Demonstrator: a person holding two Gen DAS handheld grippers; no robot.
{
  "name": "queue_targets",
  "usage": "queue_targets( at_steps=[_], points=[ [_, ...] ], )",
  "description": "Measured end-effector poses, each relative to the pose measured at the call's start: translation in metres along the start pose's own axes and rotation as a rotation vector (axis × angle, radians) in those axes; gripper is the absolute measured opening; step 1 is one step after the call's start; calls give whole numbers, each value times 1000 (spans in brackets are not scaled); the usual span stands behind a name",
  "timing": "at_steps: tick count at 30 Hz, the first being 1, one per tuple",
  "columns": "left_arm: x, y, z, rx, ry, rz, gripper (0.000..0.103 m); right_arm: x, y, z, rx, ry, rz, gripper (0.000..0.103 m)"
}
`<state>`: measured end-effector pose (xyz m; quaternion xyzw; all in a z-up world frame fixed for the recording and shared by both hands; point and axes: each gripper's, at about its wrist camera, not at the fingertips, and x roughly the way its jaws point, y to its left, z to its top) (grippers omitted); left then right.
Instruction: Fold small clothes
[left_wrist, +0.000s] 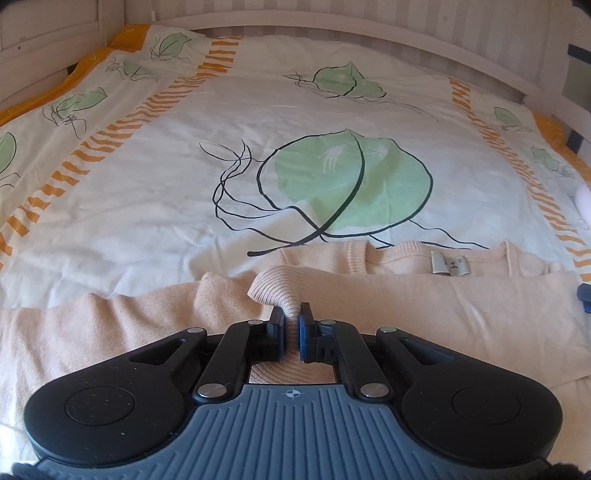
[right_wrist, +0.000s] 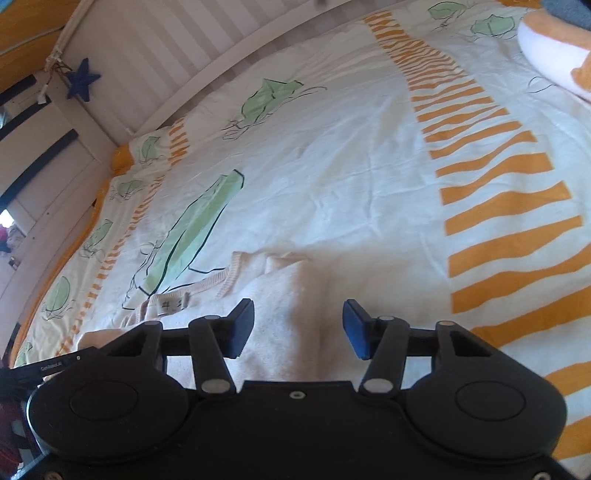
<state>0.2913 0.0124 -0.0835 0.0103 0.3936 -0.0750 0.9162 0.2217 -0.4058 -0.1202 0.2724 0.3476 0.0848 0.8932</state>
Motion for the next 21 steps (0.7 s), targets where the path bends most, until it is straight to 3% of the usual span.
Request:
queue_targets(
  at_steps=[1,2,3,4,7,11,15,18,21],
  points=[
    [0,0,0,0,0,-1,7,2,0,-1,3,0,9,53],
    [0,0,0,-1,0,-3,7,4,-1,-3,10,2,18,44],
    [0,0,0,-1,2,-7,7,6,-1,-4,18,7,26,24],
    [1,0,0,1,3,-10,7,9,-1,-6,23,16,25,12],
    [0,0,0,-2,2,-27,7,-2,13,-7,-61,-44,-42,11],
    [4,-6,-4,12,15,-88,7,-16,36,1,-263,-52,-250,10],
    [20,-16,-12,48,54,-68,7,0,10,-1,-145,18,-256,10],
    [23,-17,-14,31,65,-78,7,3,12,-4,-211,25,-309,10],
    [23,-19,-16,48,64,-85,7,2,21,-6,-333,4,-437,4]
  ],
)
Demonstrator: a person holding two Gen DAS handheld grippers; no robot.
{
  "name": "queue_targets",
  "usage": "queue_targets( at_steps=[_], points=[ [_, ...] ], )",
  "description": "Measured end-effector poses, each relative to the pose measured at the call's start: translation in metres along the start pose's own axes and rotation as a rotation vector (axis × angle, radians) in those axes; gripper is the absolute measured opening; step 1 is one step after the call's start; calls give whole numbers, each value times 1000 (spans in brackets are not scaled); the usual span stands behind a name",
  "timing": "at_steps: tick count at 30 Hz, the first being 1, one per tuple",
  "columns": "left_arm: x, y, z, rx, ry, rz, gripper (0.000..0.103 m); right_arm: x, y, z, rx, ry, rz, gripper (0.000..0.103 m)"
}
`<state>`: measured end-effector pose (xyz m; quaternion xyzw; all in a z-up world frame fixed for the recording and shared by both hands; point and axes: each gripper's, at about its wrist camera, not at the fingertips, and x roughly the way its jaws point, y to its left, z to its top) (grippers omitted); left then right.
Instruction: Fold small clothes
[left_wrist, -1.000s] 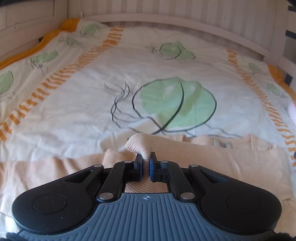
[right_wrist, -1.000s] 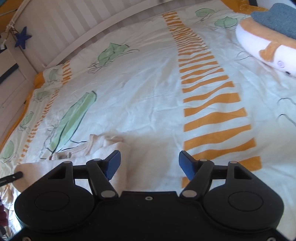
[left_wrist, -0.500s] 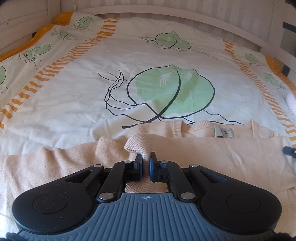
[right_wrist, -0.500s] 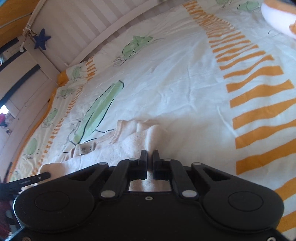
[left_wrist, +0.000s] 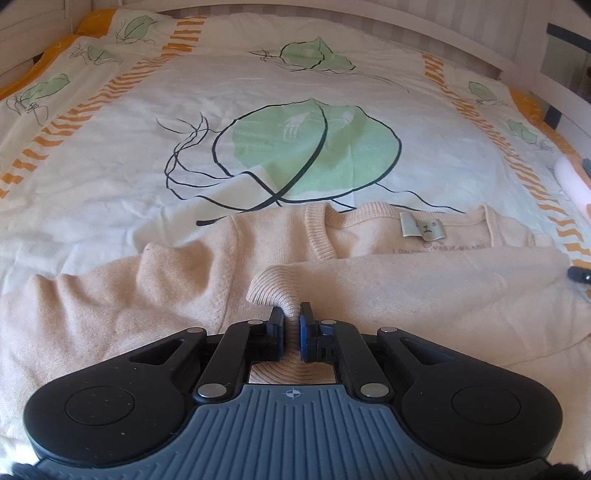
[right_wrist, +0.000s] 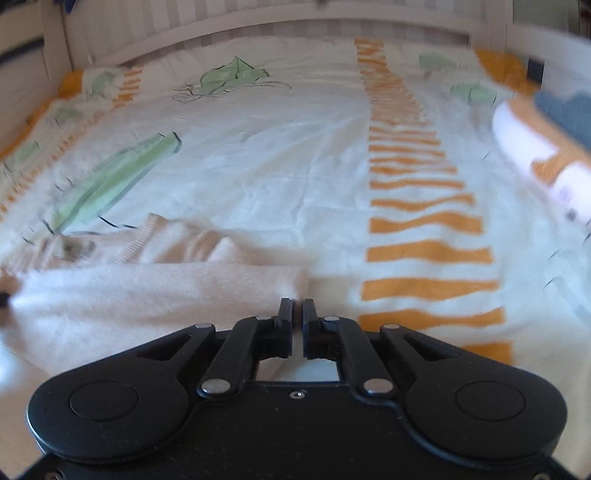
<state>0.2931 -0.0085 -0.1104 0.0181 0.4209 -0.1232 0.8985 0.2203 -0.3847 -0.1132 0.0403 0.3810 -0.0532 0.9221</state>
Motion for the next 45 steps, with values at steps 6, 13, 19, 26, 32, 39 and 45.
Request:
queue_targets(
  at_steps=[6,13,19,26,32,39,45],
  points=[
    [0,7,-2,-21,12,-8,8,-11,-36,5,229,-3,161,18],
    [-6,16,-2,-72,22,-14,8,-33,-25,2,213,65,278,56],
    [-5,14,2,-51,27,-2,8,-19,8,-7,-36,237,223,57],
    [3,12,2,-2,59,27,10,-23,5,-9,-119,248,121,64],
    [0,24,-7,3,61,-19,40,-28,3,-3,-104,207,110,75],
    [-15,22,-18,-26,54,-23,78,-38,-11,9,2,116,142,100],
    [-48,53,-29,-135,0,62,84,-46,-21,14,105,47,214,103]
  ],
)
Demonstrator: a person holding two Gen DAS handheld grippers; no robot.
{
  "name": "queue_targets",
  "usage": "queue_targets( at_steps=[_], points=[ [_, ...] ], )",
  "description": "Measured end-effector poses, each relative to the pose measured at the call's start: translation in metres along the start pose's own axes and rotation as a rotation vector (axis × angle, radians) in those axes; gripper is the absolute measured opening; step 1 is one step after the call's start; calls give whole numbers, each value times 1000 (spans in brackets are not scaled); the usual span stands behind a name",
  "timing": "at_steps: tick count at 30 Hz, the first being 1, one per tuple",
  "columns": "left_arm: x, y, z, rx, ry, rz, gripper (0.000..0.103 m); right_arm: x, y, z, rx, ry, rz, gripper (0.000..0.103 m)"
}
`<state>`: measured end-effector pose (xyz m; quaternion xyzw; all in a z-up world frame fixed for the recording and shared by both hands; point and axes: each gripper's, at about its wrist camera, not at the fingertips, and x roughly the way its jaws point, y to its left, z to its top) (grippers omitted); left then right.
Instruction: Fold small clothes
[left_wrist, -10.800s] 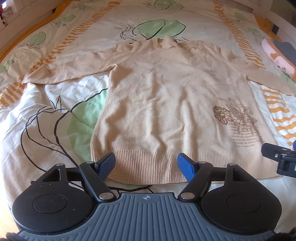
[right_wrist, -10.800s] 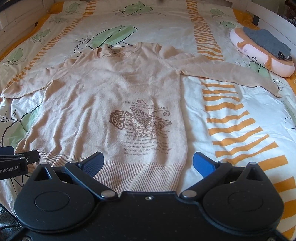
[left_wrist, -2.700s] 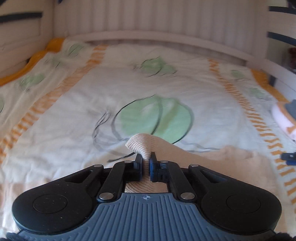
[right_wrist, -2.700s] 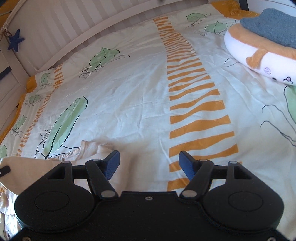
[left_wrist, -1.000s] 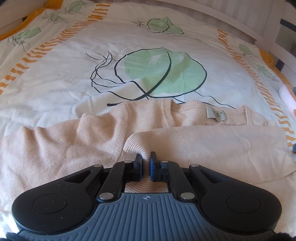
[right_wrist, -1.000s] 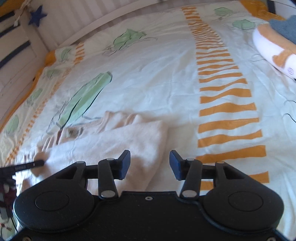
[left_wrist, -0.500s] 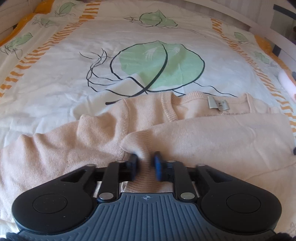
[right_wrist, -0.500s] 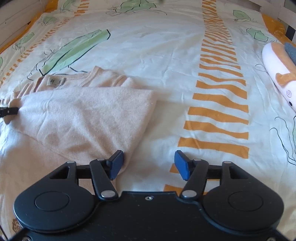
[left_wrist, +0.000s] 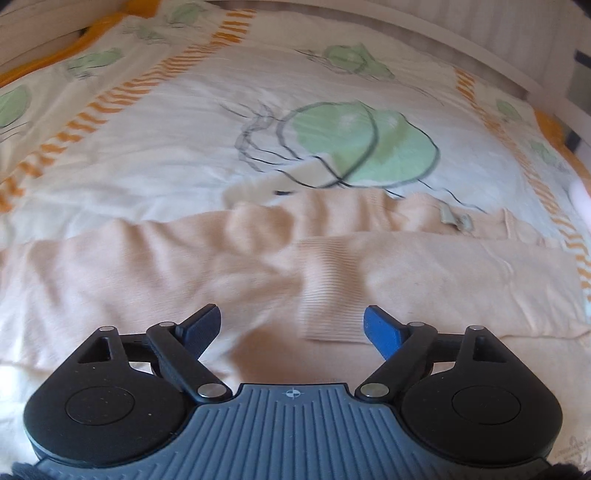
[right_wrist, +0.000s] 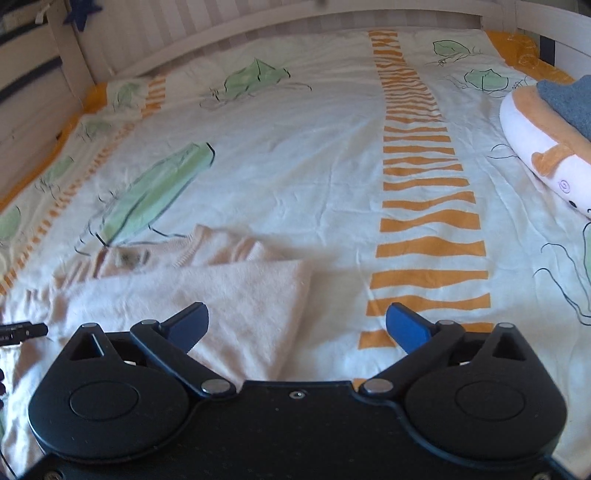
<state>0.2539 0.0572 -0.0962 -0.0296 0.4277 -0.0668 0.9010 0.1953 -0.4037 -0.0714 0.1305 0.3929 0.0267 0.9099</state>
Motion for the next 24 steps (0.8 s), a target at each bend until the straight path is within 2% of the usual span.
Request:
queue_targets(
  at_steps=[6,11,18,21,24],
  points=[
    [-34,62,4,-88,-40,157,86,-7,8,0,-7,-63,45,103],
    [-60,119,20,-146,-80,283,88,-8,19,-2,-39,-89,73,103],
    [-76,207,24,-446,-108,345,90,2,30,-7,-55,-72,92,103],
    [-65,231,15,-515,-77,379,92,5,33,-9,-40,-61,119,103],
    [-50,246,7,-563,-36,370,93,8,36,-10,-28,-54,141,103]
  ],
)
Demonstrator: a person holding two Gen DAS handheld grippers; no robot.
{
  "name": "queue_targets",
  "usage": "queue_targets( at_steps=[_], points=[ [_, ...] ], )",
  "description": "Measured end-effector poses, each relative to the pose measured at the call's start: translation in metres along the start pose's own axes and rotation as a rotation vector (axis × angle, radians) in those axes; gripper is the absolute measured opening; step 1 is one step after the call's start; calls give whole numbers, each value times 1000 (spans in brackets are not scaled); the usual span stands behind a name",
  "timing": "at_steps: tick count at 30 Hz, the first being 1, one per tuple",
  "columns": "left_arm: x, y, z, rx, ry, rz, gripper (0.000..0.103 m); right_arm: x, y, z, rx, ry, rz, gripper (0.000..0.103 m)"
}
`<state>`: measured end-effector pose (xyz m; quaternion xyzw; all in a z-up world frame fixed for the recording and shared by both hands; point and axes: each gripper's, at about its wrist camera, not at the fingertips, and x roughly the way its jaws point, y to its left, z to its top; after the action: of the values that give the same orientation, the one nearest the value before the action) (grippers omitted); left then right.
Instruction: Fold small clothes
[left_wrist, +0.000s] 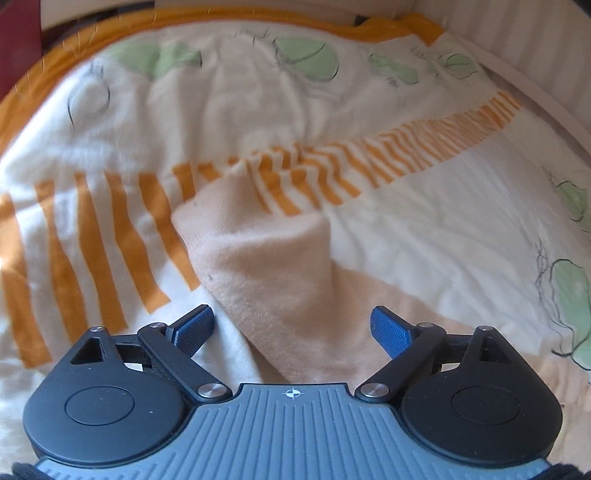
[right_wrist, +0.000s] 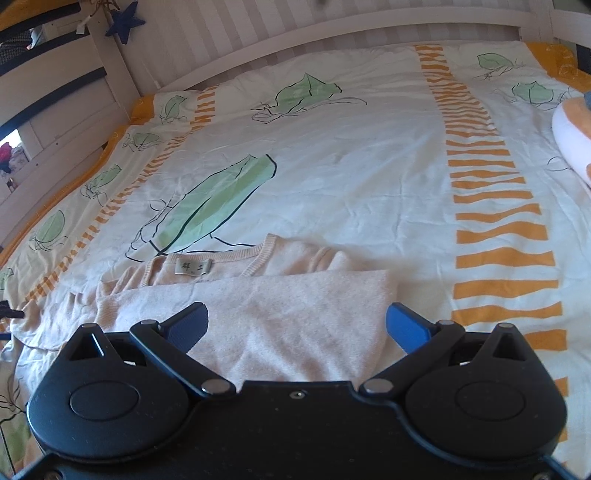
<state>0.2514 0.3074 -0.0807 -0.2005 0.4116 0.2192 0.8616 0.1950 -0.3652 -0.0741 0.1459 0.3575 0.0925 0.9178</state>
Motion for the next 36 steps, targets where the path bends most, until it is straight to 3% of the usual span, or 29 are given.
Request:
queue_targets(
  at_steps=[5,6,7,8,9,10,11,16,20,24,29,36],
  points=[
    [18,-5,3,12,-24,33,93,3,5,-2,-9,4,6,103],
    [19,-7,4,16,-43,41,87,3,6,-2,-7,6,8,103],
    [18,-8,5,17,-69,48,63,3,6,-2,-5,7,9,103],
    [17,-10,6,16,-83,54,48,4,6,-2,-3,8,11,103],
    [17,-11,7,16,-81,48,23,4,6,-2,-2,9,11,103],
    [16,-13,8,17,-74,31,11,4,6,-2,-4,9,10,103],
    [14,-16,8,23,-86,9,9,4,7,-2,-7,10,8,103],
    [-32,-63,5,201,-260,-55,9,3,7,-2,-24,8,-2,103],
    [-87,-120,-8,328,-362,-199,9,1,4,0,-7,0,5,103],
    [-127,-193,-38,470,-411,-371,9,1,3,1,3,-1,13,103],
    [-143,-273,-92,559,-362,-561,9,-3,2,3,12,-11,23,103],
    [-108,-345,-181,722,-210,-647,13,-7,-1,6,30,-14,30,103]
  ],
)
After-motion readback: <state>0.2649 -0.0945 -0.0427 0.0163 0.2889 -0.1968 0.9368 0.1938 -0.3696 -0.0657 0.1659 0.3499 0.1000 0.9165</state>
